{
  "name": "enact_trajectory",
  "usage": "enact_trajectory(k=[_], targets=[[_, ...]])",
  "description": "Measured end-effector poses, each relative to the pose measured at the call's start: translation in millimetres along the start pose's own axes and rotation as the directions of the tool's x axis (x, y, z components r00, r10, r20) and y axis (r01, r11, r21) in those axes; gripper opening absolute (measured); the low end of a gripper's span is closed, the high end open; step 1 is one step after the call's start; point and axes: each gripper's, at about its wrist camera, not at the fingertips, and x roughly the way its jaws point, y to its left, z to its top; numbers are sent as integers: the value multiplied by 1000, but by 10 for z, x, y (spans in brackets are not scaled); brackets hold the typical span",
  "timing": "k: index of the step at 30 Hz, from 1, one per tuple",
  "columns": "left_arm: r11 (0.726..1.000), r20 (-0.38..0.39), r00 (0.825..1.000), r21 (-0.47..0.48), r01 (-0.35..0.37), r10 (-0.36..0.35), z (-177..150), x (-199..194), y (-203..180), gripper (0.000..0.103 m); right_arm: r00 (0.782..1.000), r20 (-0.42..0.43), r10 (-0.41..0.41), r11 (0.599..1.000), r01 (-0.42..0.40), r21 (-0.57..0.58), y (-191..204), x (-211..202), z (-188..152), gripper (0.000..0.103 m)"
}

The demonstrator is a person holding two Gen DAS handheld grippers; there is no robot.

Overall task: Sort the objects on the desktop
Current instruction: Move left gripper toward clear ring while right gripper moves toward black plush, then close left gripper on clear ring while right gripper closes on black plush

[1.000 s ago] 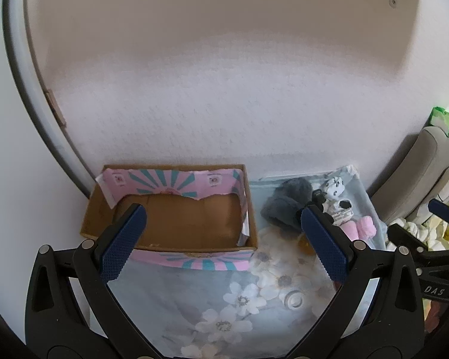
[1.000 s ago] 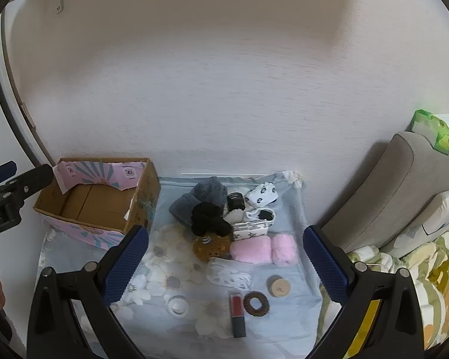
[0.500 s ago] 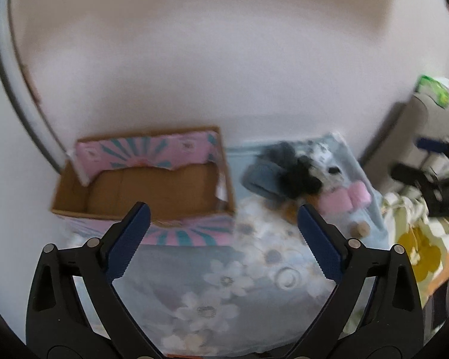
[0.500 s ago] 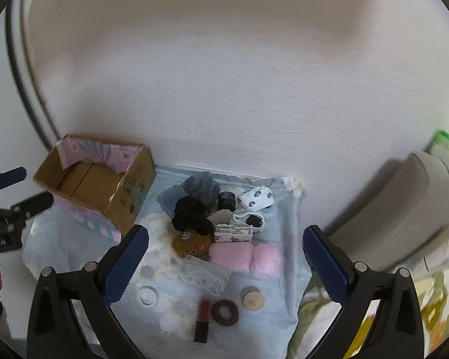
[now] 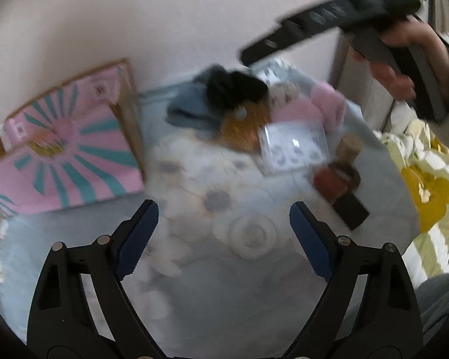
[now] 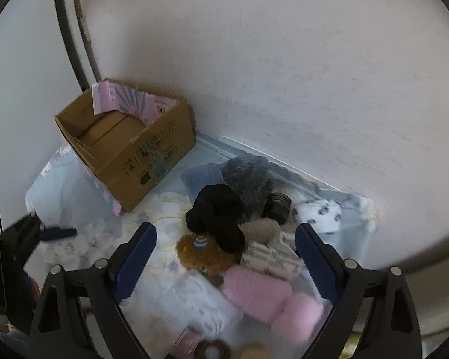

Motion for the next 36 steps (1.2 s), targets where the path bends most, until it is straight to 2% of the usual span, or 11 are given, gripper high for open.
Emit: enact_trajectory(k=[7,11,12,15,17,21,24,28,36], targets=[[1000,-21,1000,7,21,-21,-164,195,-143,85,999,-16,34,997,-35,-75,44,338,-20,84],[1000,-42,999,11,28,-28,-186,293,-159,69,999,-26,45,996,-47,-82,22,446,-25,79],[999,-47,998,11,30,-30,-194,317,-160,68,998,-31,51,995,-53,-84,19,457,-28,74],[999,-38,999,18,35,-35,-214,319,-174,62,998,-41,55,994,-59,-94,14,525,-33,69],[999,-35,999,25,40,-39,-217,318,-174,52,997,-47,61,993,-66,-93,1,548,-49,64],[998,-30,998,34,47,-46,-198,328,-161,40,996,-62,66,994,-71,-82,-20,608,-56,50],[998,-30,998,29,59,-58,-188,326,-132,40,993,-79,83,993,-89,-74,-28,631,-69,32],[997,-35,997,24,70,-70,-172,307,-99,40,995,-71,76,993,-81,-80,-16,597,-75,19],[995,-32,995,41,94,-93,65,41,-6,40,997,-45,63,997,-65,-44,-48,330,0,15]])
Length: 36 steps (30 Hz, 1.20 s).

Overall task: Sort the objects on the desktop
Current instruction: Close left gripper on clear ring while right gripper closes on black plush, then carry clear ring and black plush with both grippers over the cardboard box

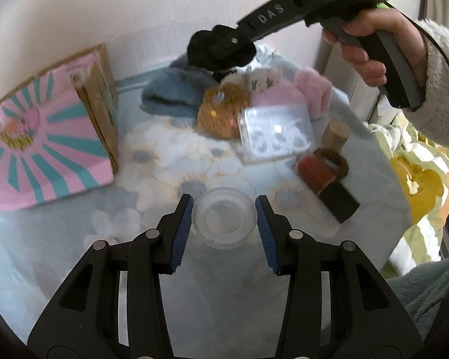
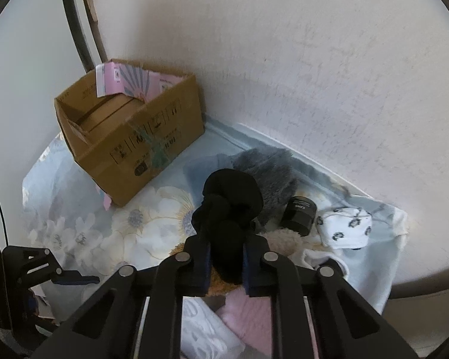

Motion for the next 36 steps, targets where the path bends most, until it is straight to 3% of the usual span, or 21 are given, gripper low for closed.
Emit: enact_trajectory(k=[12,19,26,30,36], targets=[[998,-20,999,41,-44,45,887,-803,567,40,1000,14,18,1000,-18,20,120,-791,468,15],[989,12,993,84,-121,120,1281,-1164,971,40,999,45,25,999,-27,34,264,-1035,853,14],[985,-9,987,74,-157,158,1492,-1285,1516,40,997,48,53,998,-54,11,537,-1032,1266,15],[987,-52,986,14,-160,160,1610,-1263,1890,40,996,43,74,997,-75,6,734,-968,1493,15],[984,-109,978,10,-180,180,1668,-1128,2350,40,995,10,102,995,-102,-8,1036,-778,1755,15]])
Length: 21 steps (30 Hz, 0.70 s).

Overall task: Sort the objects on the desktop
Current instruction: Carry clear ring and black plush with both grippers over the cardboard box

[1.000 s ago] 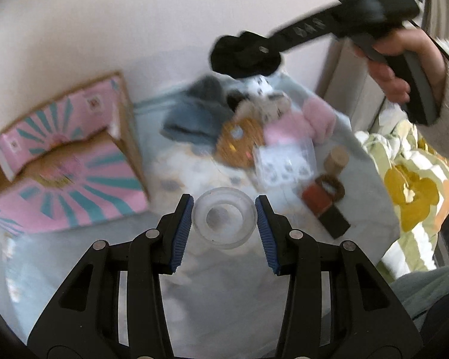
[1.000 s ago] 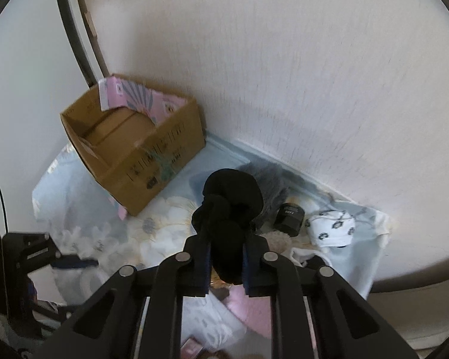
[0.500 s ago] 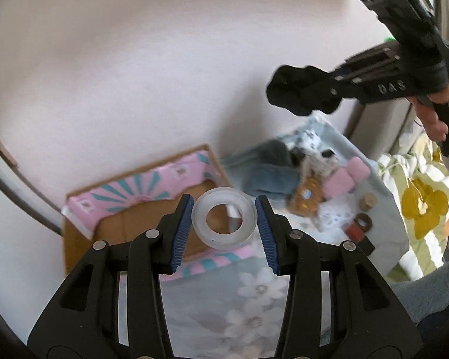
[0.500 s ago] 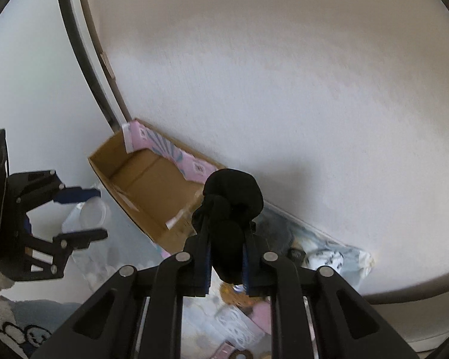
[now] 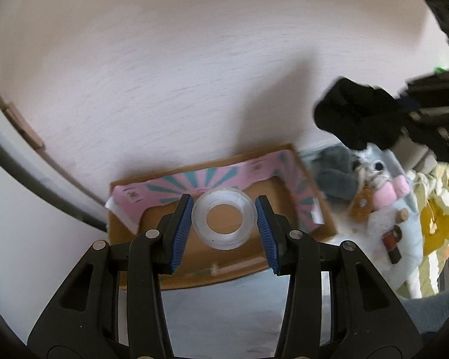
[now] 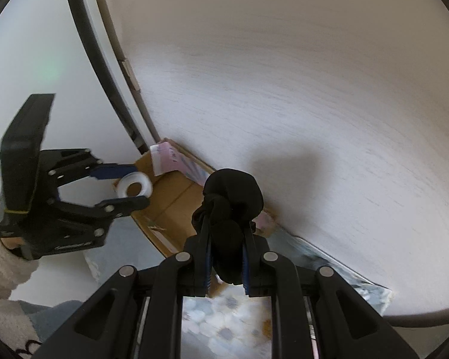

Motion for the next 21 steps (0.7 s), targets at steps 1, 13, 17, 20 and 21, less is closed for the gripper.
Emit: enact_trajectory(k=[1,13,17,20,21], targets=[[1000,-8,1000,-7,-2,2,9,35,63,40,1000,-7,6,1000,-6,2,19,29,26,15],[999,-162,986,-25,28,-32,-100,759,455,40,983,-184,23,998,-12,60,301,1071,39,15],[999,-200,979,-26,29,-33,-179,948,524,40,972,-235,17,999,-7,44,402,1354,-1,15],[1000,-227,974,-24,6,-11,-224,1067,588,40,963,-270,5,999,5,39,444,1565,-12,14],[1000,-232,973,-19,-2,-3,-231,1094,605,40,960,-281,-14,999,24,30,452,1617,-25,15]])
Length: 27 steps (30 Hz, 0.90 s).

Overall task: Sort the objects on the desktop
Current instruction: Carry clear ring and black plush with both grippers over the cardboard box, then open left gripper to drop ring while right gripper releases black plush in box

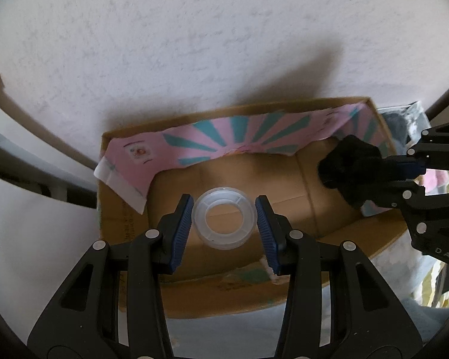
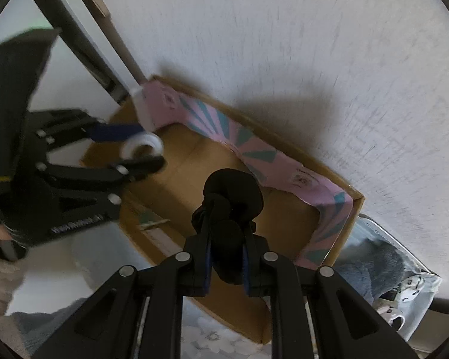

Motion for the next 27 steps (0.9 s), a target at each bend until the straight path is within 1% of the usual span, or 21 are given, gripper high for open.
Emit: enact_trajectory(k=[1,2,5,10,11,12,13,14,15,16,17,18,19,23,27], targets=[[1000,-1,1000,5,-6,6,-3,15,6,40,1000,-10,-15,1000,15,-2,5,53,-1,14],[1000,1,1000,9,-9,9,-5,26,15,40,1000,-18,-15,1000,15,2,-72,80,-28,15],[1000,2,1000,16,-10,10,0,33,32,40,1000,-26,8,1000,-7,18,-101,154,-27,15],[1000,1,1000,-3,-3,3,21,53,82,40,1000,-28,12,1000,-12,17,-150,137,-15,15],[1000,-2,1000,-8,2,-2,23,67,93,44,1000,-26,13,1000,-13,11,-146,124,-6,15],[1000,-5,1000,-8,-1,1,24,78,95,48,1000,-25,17,1000,-17,8,-144,125,4,19],[1000,-7,1000,-5,-13,13,21,76,91,65,999,-31,21,1000,-21,4,-144,139,17,26],[999,-8,999,-1,-34,34,23,86,84,92,999,-44,22,1000,-21,9,-148,174,25,30],[998,0,998,0,-58,58,14,78,80,101,998,-53,22,1000,-21,13,-144,201,38,43],[998,19,998,0,-67,67,1,50,81,103,998,-57,26,1000,-25,15,-146,214,34,57],[998,31,997,1,-66,66,-10,30,88,103,998,-58,35,999,-34,15,-156,247,17,65],[998,33,997,2,-65,65,-19,10,89,103,997,-62,43,999,-42,15,-153,247,6,81],[997,33,997,3,-71,71,-32,-12,85,103,997,-64,47,999,-47,11,-143,236,-7,85],[994,37,993,14,-113,112,-67,-70,66,103,999,-32,31,999,-32,-28,-92,185,-53,85],[994,47,993,6,-105,104,-113,-162,51,103,999,-13,33,998,-34,-45,-80,82,-87,86]])
